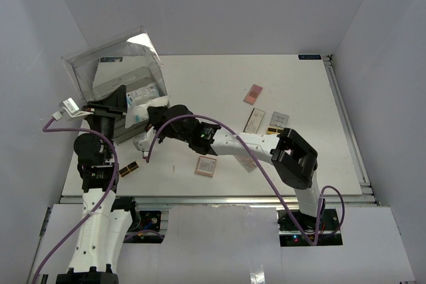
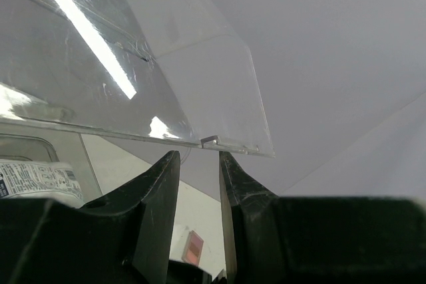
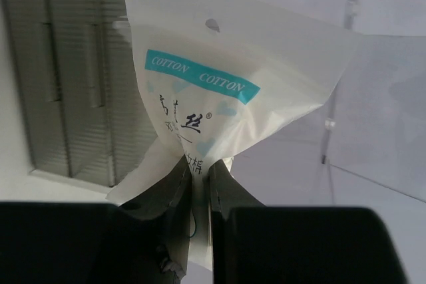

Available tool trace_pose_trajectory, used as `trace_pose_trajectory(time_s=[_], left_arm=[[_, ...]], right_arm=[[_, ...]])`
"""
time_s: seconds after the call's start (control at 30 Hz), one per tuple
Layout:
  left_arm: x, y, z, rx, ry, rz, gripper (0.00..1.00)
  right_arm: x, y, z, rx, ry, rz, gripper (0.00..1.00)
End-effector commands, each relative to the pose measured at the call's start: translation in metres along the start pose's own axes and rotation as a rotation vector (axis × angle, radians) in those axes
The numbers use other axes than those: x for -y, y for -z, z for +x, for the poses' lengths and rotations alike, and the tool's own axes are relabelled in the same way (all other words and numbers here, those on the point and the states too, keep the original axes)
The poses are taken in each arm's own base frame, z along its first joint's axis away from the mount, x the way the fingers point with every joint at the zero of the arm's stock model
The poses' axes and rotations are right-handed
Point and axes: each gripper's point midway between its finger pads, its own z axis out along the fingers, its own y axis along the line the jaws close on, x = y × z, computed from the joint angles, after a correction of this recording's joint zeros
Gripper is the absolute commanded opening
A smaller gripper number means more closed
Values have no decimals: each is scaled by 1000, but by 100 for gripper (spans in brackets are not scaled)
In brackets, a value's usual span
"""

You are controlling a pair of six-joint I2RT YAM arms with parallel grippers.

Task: Organize the makeup

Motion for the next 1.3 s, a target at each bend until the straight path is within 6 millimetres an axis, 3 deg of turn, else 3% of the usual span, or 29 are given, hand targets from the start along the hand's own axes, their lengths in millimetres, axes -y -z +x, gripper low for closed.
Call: trace_pose_trajectory(time_s=[0.0,0.17,0.4,0.47,0.5,0.7,0.83,1.1,1.27], left_arm=[[25,-1,-20,51,-26,71,41],[27,-1,-22,55,-39,79,41],[26,0,-19,50,-42,82,41],[27,0,-19,49,-41,85,41],[26,0,-18,47,-41,85,41],[26,1,-17,41,-34,88,41],[25,1,-15,36,-30,90,41],[25,1,-14,32,-23,88,41],[24,1,-13,28,-24,86,41]], right_arm=[[108,8,10,-28,33,383,9],[130,1,24,-27,84,486,11],[114,-26,31,-14,224,543,15],[118,-33,36,-25,224,548,16],[129,-35,37,-29,225,571,16],[125,-67,49,-43,244,565,19],[111,-80,50,-34,257,532,30],[83,-87,49,-1,259,462,72],[89,-71,43,19,252,460,78]])
